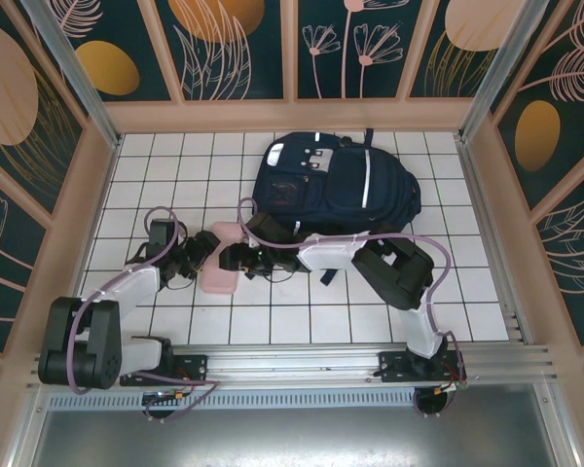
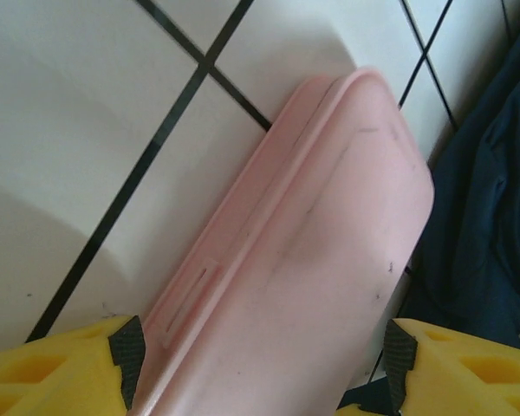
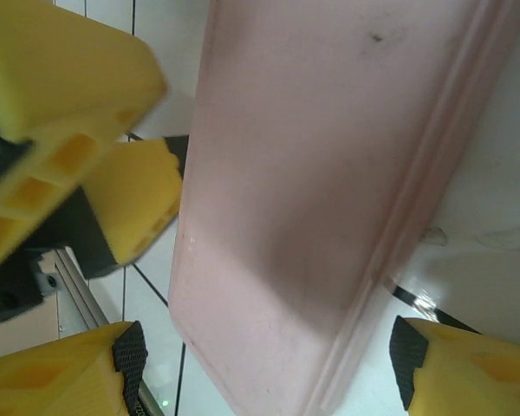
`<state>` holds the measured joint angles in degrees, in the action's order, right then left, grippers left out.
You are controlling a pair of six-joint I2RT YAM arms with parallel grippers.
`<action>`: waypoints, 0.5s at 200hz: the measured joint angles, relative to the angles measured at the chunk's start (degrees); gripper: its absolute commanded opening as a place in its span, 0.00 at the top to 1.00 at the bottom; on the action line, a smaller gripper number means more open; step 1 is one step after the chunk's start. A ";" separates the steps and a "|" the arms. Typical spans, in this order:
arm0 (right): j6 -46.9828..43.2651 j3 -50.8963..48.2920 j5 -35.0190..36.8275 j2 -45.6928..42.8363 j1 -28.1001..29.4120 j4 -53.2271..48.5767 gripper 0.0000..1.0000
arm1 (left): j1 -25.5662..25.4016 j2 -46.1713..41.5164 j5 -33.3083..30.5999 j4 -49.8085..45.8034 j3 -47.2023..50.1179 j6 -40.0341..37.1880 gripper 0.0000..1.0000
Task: Pack books, pencil case, and school supplies into a backpack
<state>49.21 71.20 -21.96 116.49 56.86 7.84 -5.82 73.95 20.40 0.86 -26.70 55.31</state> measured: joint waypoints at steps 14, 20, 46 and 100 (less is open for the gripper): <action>-0.39 1.79 -0.07 1.16 0.35 -1.31 0.24 | 0.11 0.92 0.98 2.38 1.40 0.70 0.27; -0.48 2.29 -0.15 1.46 0.37 -1.88 0.24 | 0.50 1.01 1.44 3.45 1.86 1.11 0.27; -0.83 3.65 -0.15 1.99 0.37 -3.21 0.24 | 1.09 1.27 2.08 7.91 3.48 2.40 0.27; 0.04 1.60 -0.22 0.24 0.37 -1.46 0.24 | 1.40 0.31 3.32 11.72 5.90 4.15 0.27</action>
<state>49.25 72.79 -22.17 116.73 57.23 6.37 -4.43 74.26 23.73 12.58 -20.80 59.46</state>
